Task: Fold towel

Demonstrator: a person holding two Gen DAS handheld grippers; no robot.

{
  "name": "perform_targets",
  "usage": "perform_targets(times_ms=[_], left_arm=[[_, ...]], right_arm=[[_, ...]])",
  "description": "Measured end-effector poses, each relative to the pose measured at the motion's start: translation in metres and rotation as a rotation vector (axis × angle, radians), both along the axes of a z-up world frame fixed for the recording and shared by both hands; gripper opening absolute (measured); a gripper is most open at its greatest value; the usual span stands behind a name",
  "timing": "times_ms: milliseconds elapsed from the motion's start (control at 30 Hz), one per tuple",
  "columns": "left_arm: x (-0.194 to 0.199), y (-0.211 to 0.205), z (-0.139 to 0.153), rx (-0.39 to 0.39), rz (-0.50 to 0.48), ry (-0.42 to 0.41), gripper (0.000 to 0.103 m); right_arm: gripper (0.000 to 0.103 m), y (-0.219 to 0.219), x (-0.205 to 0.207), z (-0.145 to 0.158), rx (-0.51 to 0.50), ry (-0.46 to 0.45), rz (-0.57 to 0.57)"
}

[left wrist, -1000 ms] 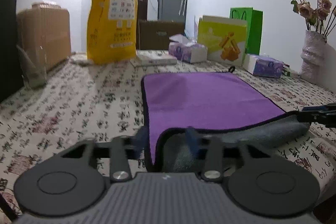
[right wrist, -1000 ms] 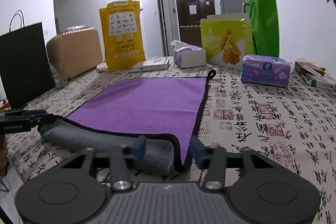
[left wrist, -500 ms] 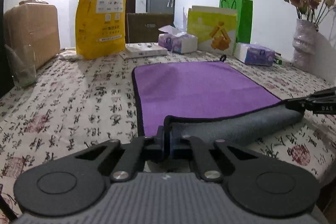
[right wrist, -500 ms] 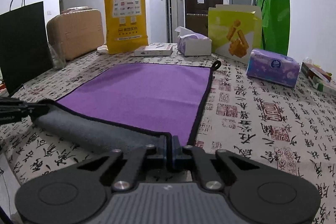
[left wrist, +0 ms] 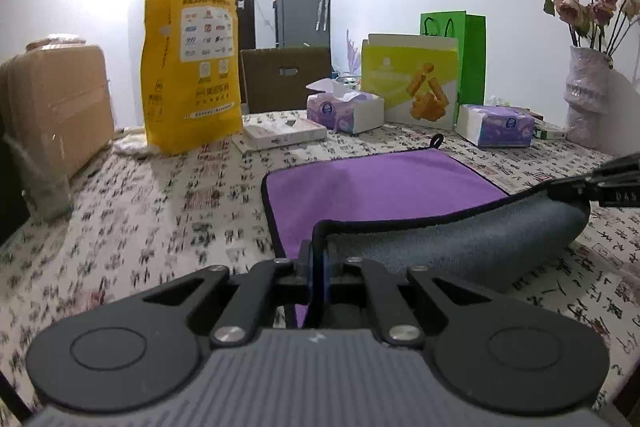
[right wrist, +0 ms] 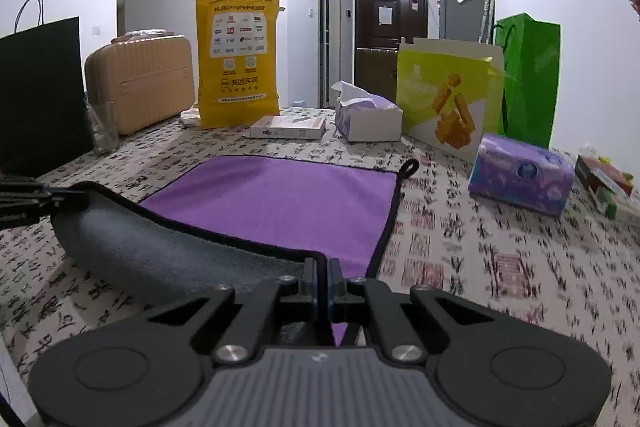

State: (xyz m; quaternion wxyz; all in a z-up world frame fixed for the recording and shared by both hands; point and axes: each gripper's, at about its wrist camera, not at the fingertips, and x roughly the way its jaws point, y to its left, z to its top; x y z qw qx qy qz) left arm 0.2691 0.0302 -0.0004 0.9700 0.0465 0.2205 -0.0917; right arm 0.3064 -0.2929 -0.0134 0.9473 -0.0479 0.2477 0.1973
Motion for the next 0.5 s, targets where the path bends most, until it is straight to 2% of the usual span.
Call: perform_targets(times_ms=[500], left_arm=[[0.078, 0.009, 0.023, -0.017, -0.007, 0.022, 0.005]], right_arm=[[0.004, 0.006, 0.083, 0.023, -0.008, 0.010, 0.016]])
